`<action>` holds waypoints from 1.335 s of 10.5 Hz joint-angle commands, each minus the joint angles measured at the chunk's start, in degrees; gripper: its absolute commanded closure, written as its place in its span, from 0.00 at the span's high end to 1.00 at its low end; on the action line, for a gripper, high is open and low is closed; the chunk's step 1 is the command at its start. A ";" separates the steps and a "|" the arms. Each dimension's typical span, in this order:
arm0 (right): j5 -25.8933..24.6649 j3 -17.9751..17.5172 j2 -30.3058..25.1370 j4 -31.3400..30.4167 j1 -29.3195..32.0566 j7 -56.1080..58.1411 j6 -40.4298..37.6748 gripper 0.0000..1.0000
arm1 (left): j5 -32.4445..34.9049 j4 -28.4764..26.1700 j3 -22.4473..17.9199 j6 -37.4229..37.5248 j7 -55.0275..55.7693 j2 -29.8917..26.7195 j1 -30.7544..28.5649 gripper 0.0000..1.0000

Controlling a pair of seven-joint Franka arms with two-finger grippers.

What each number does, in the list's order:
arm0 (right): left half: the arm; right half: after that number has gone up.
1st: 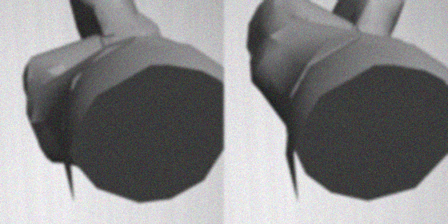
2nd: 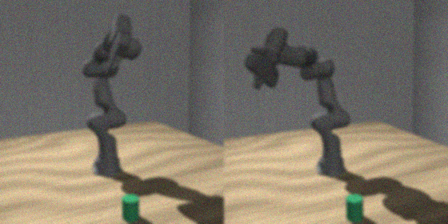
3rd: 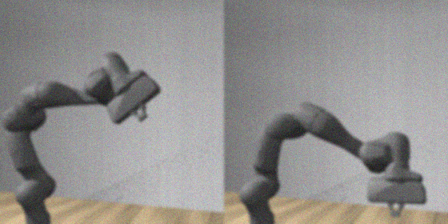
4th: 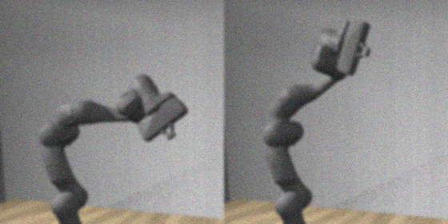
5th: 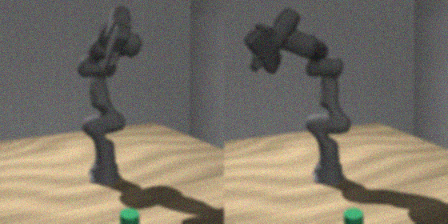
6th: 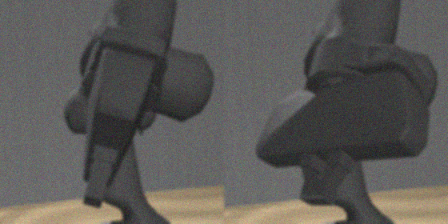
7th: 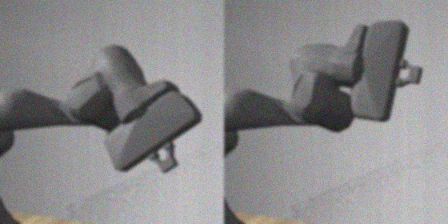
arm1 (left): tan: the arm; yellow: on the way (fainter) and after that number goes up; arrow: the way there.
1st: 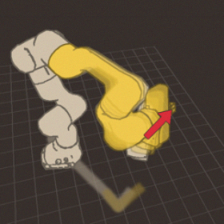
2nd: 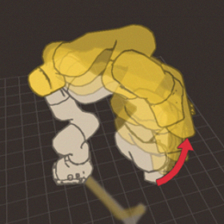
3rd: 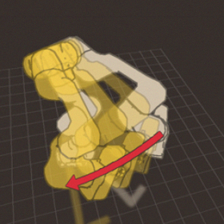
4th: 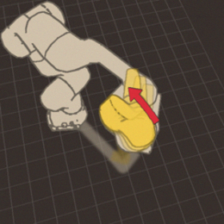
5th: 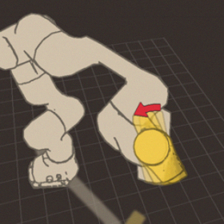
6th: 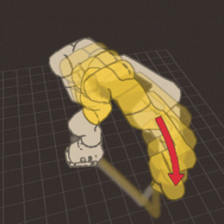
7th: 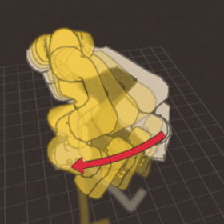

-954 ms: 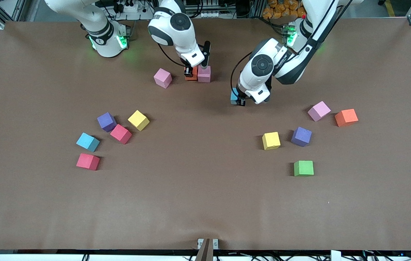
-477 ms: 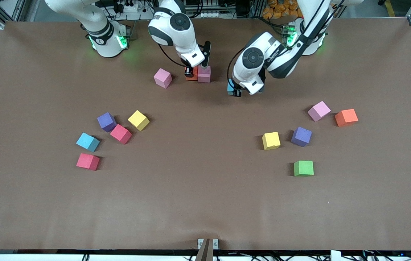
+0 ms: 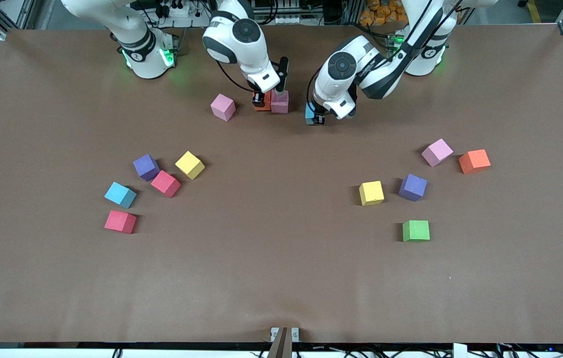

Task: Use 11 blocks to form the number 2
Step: 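Set the cyan cube beside the pink cube while the right gripper releases orange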

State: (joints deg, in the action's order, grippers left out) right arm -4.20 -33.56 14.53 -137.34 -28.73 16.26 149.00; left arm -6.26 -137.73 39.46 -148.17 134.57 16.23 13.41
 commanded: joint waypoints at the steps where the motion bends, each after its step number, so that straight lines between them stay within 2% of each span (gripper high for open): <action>1: -0.55 -0.19 0.06 -0.38 0.34 -0.53 0.77 0.66 | -1.74 -2.28 2.01 -2.82 2.27 -1.99 -0.40 0.55; 8: -0.55 -0.27 -1.16 -0.29 1.39 -0.35 -0.72 0.67 | -2.97 -2.64 3.78 -7.39 4.91 -0.24 0.74 0.55; 11: -0.55 -0.71 -7.83 0.06 3.85 -0.26 -7.74 0.71 | -3.06 -2.64 3.69 -10.81 6.58 1.34 3.63 0.55; 14: -0.02 -0.71 -12.06 1.54 6.75 -0.61 -13.62 0.71 | -3.15 -3.16 3.69 -12.23 7.28 1.88 4.35 0.55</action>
State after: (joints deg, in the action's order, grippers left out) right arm -4.20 -33.49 5.69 -136.04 -23.91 16.23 138.78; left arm -8.04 -140.15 42.99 -159.00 141.15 18.17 17.54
